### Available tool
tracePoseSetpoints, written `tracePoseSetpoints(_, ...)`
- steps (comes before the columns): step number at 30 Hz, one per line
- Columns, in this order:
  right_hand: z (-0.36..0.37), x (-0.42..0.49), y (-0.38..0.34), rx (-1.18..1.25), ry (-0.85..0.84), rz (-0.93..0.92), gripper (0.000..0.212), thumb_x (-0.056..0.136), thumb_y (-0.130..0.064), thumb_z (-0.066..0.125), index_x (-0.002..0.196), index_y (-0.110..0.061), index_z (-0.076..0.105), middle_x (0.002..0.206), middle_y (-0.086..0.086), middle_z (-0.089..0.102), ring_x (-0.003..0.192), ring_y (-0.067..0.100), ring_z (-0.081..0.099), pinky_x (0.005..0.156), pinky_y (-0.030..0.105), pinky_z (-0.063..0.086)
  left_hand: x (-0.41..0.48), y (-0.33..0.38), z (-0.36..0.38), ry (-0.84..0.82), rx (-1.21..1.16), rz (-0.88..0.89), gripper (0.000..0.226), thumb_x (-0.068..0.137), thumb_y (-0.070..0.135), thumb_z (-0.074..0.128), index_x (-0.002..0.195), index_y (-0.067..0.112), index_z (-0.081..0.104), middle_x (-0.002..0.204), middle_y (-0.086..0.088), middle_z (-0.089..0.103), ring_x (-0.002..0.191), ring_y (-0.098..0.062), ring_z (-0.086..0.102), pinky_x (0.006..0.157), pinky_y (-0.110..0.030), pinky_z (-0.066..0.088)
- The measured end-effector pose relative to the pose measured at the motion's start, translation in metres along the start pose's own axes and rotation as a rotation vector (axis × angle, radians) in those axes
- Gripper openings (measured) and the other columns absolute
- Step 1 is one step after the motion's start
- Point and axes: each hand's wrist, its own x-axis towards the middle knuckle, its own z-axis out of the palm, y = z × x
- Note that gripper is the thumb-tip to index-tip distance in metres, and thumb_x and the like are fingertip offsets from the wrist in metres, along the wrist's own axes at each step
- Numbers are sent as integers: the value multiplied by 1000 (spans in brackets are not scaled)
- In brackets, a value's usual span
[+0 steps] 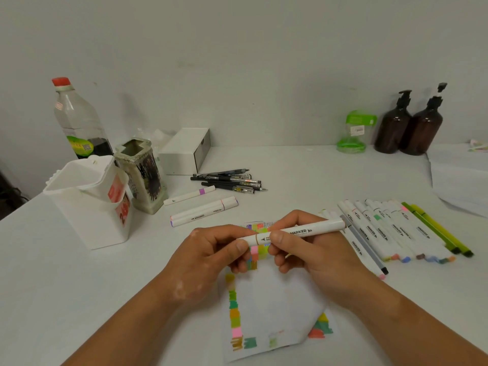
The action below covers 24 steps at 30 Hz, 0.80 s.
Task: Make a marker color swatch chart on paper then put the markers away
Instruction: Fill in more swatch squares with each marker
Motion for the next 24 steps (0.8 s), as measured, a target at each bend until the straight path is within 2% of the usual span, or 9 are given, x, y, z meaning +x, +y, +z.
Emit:
tracePoseSetpoints(4, -15, 0, -6, 85, -226, 103, 53, 80, -53, 73, 115, -14, 76, 96, 16, 72, 76, 23, 63, 58, 31, 53, 2, -4, -11, 94, 10, -55, 24, 89, 30, 60, 108, 28, 76, 80, -4, 71, 72, -15, 65, 71, -26, 54)
tracePoseSetpoints(7, -18, -1, -8, 67, -305, 206, 76, 70, -75, 71, 119, -17, 77, 105, 16, 73, 80, 21, 62, 61, 28, 52, 4, -8, -16, 138, 11, -90, 18, 93, 18, 63, 104, 23, 76, 82, -6, 73, 72, -13, 66, 72, -26, 54)
tracePoseSetpoints(9, -16, -1, -10, -82, -282, 235, 65, 71, -72, 67, 115, -26, 78, 107, 10, 75, 86, 19, 63, 70, 28, 48, 4, -9, -17, 144, 6, -93, 19, 94, 14, 63, 105, 22, 76, 85, -8, 74, 73, -14, 67, 72, -26, 55)
tracePoseSetpoints(11, -11, -1, -9, -317, -216, 190, 39, 74, -59, 72, 106, -38, 78, 96, 1, 78, 84, 11, 67, 77, 27, 49, 4, -8, -15, 138, 23, -92, 19, 93, 14, 64, 105, 23, 76, 86, -7, 74, 74, -13, 68, 71, -23, 55)
tracePoseSetpoints(14, -3, -1, -2, -525, -173, 161, 21, 81, -33, 83, 99, -35, 73, 76, -7, 74, 66, 3, 65, 68, 22, 51, 5, -8, -8, 128, 109, -104, 18, 91, 24, 67, 106, 30, 75, 87, 1, 75, 79, -14, 71, 72, -19, 55)
tracePoseSetpoints(17, -1, -1, 7, -775, -73, 92, 18, 80, -32, 79, 95, -36, 72, 78, -15, 70, 58, -1, 57, 61, 18, 48, 7, -13, -5, 185, 351, -129, 23, 84, 45, 65, 105, 36, 72, 90, 13, 73, 89, -4, 67, 73, -14, 53)
tracePoseSetpoints(19, -7, 2, 6, -883, 89, 43, 15, 77, -32, 79, 88, -38, 71, 78, -15, 68, 57, 0, 55, 55, 13, 44, 10, -17, -12, 355, 592, -98, 19, 89, 41, 66, 106, 35, 71, 92, 21, 67, 88, 1, 62, 71, -9, 48)
tracePoseSetpoints(22, -22, 6, 1, -1027, 258, 46, 18, 78, -34, 77, 77, -43, 62, 72, -13, 66, 62, -5, 56, 50, 13, 37, 12, -22, -30, 574, 835, -91, 24, 93, 28, 67, 117, 25, 70, 107, 8, 67, 97, -8, 59, 88, -23, 46)
tracePoseSetpoints(24, -30, 7, 2, -1119, 295, 83, 12, 79, -37, 74, 82, -41, 64, 70, -14, 64, 64, -3, 57, 51, 12, 34, 13, -28, -39, 589, 895, -150, 29, 94, 23, 66, 123, 22, 68, 123, 0, 65, 115, -19, 56, 102, -35, 43)
